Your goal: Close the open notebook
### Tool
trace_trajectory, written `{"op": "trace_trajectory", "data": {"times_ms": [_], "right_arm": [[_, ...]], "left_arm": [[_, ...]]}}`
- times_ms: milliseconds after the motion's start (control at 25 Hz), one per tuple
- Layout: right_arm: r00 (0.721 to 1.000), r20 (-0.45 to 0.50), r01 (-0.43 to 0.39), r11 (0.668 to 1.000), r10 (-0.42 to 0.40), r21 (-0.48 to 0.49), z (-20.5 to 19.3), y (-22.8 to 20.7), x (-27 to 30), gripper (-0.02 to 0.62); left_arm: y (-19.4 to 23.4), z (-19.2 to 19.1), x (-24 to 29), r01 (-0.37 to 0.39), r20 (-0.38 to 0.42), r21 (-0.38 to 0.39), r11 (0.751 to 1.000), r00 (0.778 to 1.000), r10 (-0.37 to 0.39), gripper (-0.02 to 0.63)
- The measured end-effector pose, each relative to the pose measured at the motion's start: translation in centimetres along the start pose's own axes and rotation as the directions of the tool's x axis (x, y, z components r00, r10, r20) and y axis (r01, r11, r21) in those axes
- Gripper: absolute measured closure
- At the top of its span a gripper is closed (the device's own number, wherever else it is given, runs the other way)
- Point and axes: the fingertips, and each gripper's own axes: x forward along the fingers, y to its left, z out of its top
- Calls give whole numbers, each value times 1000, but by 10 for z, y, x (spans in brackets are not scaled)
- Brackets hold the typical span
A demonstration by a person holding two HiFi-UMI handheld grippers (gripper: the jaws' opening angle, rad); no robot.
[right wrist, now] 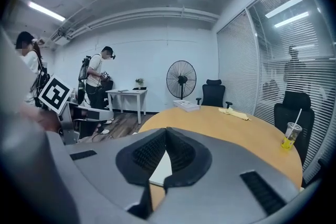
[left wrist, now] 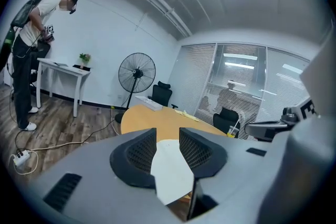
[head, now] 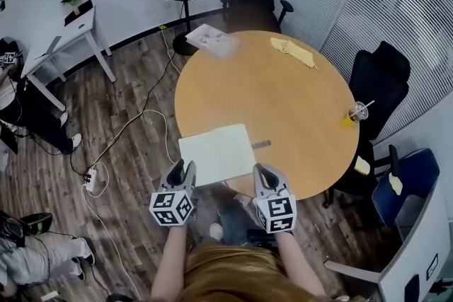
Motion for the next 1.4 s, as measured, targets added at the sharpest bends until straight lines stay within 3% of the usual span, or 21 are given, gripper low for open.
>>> {"op": "trace_trajectory", "data": {"times_ms": [320,720,1400], "right_arm": [[999,-38,-6,1000,6,16,-12,-11,10,583],[994,-106,-31,999,34,31,-39,-15,23,583],[968,-225,-116,993,115,11,-83,-15,50,583]], "left_arm": [[0,-9,20,-8,-42,20,1000,999,9,466],[15,-35,25,-48,-99,-14,999,994,47,466],[42,-108,27,-140,-227,-83,987,967,118,466]]}}
